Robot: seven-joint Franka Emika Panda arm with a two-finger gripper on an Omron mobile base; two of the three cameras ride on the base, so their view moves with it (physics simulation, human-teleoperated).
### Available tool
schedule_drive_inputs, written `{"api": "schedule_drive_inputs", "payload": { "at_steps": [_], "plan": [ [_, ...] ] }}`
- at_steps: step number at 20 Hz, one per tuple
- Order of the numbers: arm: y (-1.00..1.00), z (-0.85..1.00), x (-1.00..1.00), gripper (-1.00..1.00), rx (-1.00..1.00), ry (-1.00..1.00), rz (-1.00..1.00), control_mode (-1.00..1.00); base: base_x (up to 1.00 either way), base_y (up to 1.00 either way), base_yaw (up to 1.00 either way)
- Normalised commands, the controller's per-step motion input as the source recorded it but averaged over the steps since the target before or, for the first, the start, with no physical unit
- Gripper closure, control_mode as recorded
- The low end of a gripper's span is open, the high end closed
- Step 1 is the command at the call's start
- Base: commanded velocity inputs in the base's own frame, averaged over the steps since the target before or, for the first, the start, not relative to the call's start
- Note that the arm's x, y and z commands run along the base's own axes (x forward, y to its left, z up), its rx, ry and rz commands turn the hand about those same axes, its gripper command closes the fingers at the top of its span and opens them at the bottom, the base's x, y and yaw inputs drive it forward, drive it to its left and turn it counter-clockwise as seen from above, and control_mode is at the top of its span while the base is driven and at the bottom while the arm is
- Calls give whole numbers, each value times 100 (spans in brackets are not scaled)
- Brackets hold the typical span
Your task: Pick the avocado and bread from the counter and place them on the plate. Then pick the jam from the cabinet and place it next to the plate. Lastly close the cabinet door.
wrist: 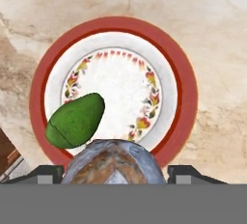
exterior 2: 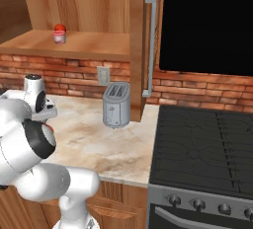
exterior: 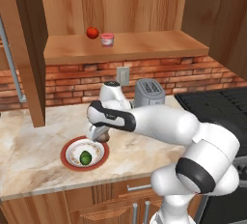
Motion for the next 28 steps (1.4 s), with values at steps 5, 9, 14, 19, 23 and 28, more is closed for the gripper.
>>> {"api": "schedule_drive_inputs", "payload": {
  "at_steps": [5, 9, 14, 19, 23, 28],
  "plan": [
    [4, -32, 18, 100, 0, 0, 2, -100, 0, 0, 0],
    [11, -29, 9, 100, 0, 0, 0, -100, 0, 0, 0],
    [18, -23, 4, 100, 0, 0, 0, -100, 0, 0, 0],
    [12, -18, 4, 100, 0, 0, 0, -100, 0, 0, 0],
    [11, -20, 7, 100, 0, 0, 0, -100, 0, 0, 0],
    [10, -20, 8, 100, 0, 0, 0, -100, 0, 0, 0]
  ]
}}
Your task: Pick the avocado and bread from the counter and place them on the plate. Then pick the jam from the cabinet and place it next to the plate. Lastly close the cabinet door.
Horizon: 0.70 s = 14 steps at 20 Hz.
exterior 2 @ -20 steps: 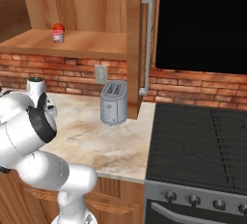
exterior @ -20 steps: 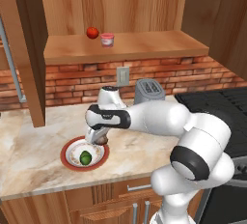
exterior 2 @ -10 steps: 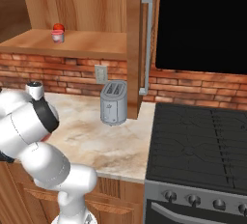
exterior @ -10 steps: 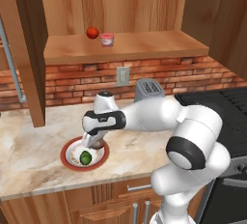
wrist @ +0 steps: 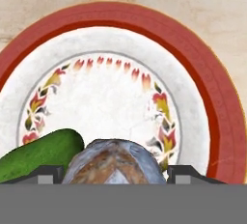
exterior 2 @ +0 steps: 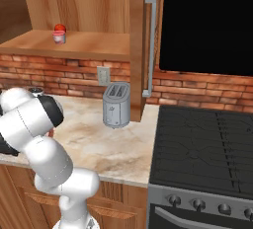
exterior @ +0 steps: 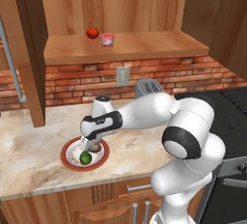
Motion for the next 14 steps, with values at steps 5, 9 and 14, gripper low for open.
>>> {"api": "schedule_drive_inputs", "payload": {
  "at_steps": [5, 9, 14],
  "plan": [
    [11, -18, 8, 100, 0, 0, 0, -100, 0, 0, 0],
    [22, -15, 11, -100, 0, 0, 0, -100, 0, 0, 0],
    [23, -6, 6, -100, 0, 0, 0, -100, 0, 0, 0]
  ]
}}
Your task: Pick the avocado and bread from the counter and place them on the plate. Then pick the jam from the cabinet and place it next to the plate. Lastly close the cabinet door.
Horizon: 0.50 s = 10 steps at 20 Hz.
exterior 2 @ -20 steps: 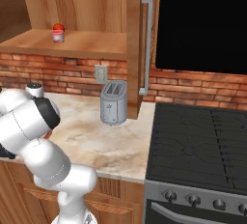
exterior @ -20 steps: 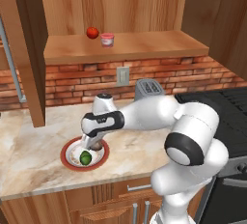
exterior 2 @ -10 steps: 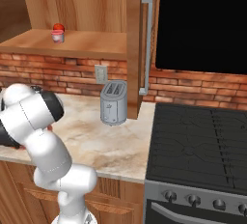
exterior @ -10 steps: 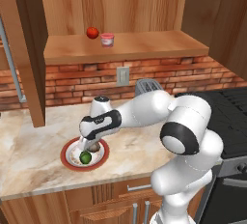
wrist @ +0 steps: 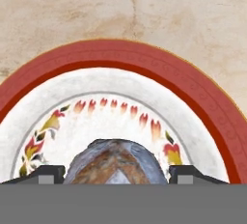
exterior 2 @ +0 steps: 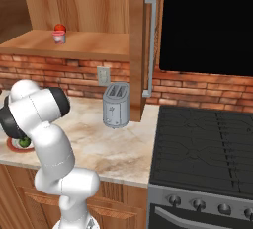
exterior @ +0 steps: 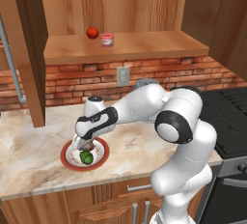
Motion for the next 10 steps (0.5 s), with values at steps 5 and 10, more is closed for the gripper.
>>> {"api": "schedule_drive_inputs", "payload": {
  "at_steps": [5, 10],
  "plan": [
    [0, -2, 0, -100, 0, -2, 0, -100, 0, 0, 0],
    [0, 0, -3, -100, 0, -1, 0, -100, 0, 0, 0]
  ]
}}
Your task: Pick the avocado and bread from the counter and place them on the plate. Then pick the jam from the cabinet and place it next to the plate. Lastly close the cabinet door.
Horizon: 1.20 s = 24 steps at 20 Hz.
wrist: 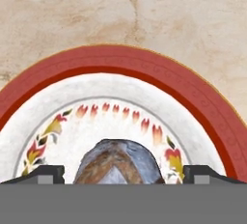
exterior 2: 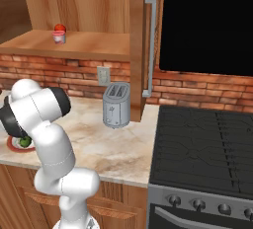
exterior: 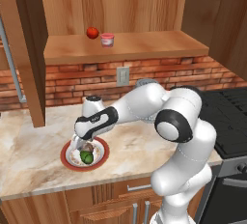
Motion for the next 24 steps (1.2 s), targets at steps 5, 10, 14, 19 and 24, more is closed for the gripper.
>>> {"api": "schedule_drive_inputs", "payload": {
  "at_steps": [5, 10, 14, 19, 24],
  "plan": [
    [0, 0, -16, -100, 0, -9, 0, -100, 0, 0, 0],
    [0, 22, -41, -100, 0, -25, 0, -100, 0, 0, 0],
    [-1, 56, -52, -100, 0, -29, -1, -100, 0, 0, 0],
    [-8, 89, -27, -100, 2, -23, -4, -100, 0, 0, 0],
    [-26, 95, -12, -100, 3, -12, -7, -100, 0, 0, 0]
  ]
}}
